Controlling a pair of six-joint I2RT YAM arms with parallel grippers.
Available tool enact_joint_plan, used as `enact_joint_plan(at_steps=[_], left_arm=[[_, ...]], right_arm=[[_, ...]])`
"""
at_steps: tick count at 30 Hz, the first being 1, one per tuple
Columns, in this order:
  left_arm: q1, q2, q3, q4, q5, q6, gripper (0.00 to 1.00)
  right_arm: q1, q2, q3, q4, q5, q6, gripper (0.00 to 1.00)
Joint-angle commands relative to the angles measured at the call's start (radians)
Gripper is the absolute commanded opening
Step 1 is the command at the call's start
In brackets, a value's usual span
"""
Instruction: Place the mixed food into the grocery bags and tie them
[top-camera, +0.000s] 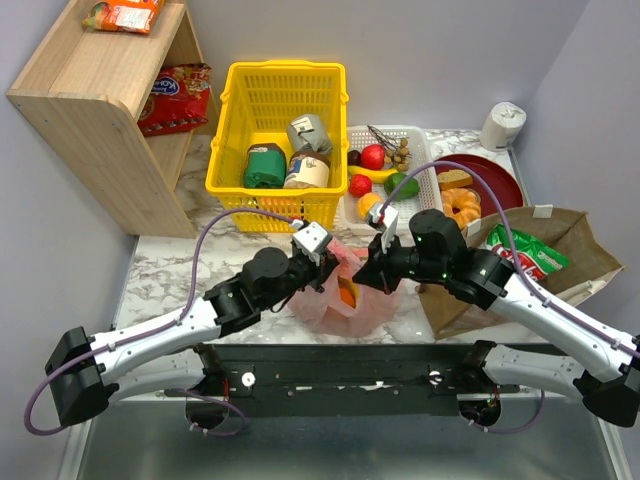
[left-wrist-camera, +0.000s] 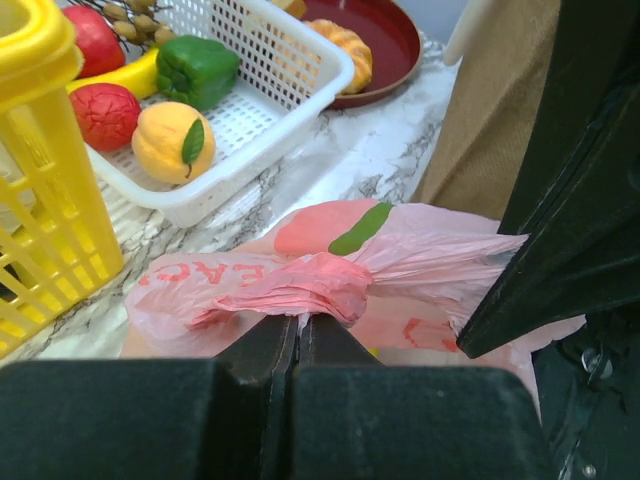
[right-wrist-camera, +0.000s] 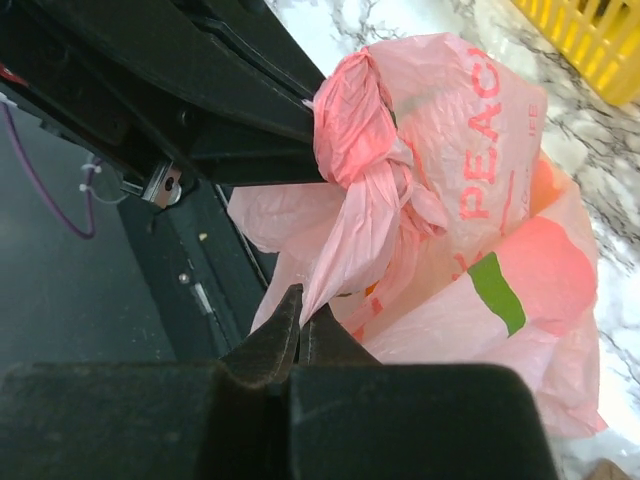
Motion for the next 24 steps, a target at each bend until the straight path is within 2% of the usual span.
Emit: enact_joint_plan(at_steps=[1, 3, 4, 7, 10, 11, 12, 13, 14, 17, 19, 24], left_arm=[[0.014, -0.061, -0.085, 0.128, -0.162, -0.012, 0.0], [0.014, -0.069, -0.099, 0.131, -0.164, -0.01, 0.0], [0.014, -0.072, -0.102, 0.128, -0.162, -0.004, 0.0], [0.014, -0.087, -0.113, 0.129, -0.142, 0.002, 0.0], [0.014, -0.098, -0.118, 0.126, -0.129, 0.016, 0.0], [0.014, -0.099, -0.121, 0.126, -0.119, 0.022, 0.0], [0.014, -0.105, -0.122, 0.126, -0.097, 0.03, 0.0], [0.014, -0.108, -0.124, 0.129, -0.087, 0.043, 0.0], [0.014, -0.112, -0.125, 0.135, -0.078, 0.045, 0.0], [0.014, -0.119, -0.125, 0.137, -0.066, 0.053, 0.0], [0.014, -0.122, -0.124, 0.134, -0.063, 0.057, 0.0], [0.014, -0.122, -0.121, 0.14, -0.055, 0.064, 0.0]], right_arm=[[0.002, 0.011, 0.0, 0.034, -0.126, 0.037, 0.07], [0.004, 0.006, 0.01, 0.034, -0.127, 0.044, 0.16], [0.004, 0.003, 0.022, 0.032, -0.118, 0.044, 0.35], [0.002, -0.029, 0.066, 0.026, -0.095, 0.045, 0.62], [-0.002, -0.057, 0.115, 0.009, -0.056, 0.051, 0.71], [-0.028, -0.057, 0.153, 0.0, -0.039, 0.056, 0.71], [-0.054, -0.054, 0.167, -0.009, -0.026, 0.059, 0.68], [-0.087, -0.049, 0.177, -0.012, -0.032, 0.06, 0.6], [-0.166, -0.031, 0.19, -0.011, -0.043, 0.064, 0.58], [-0.277, 0.027, 0.192, 0.008, -0.06, 0.038, 0.5], [-0.279, 0.072, 0.192, 0.012, -0.031, -0.055, 0.49], [-0.276, 0.165, 0.08, 0.095, -0.107, -0.197, 0.49]])
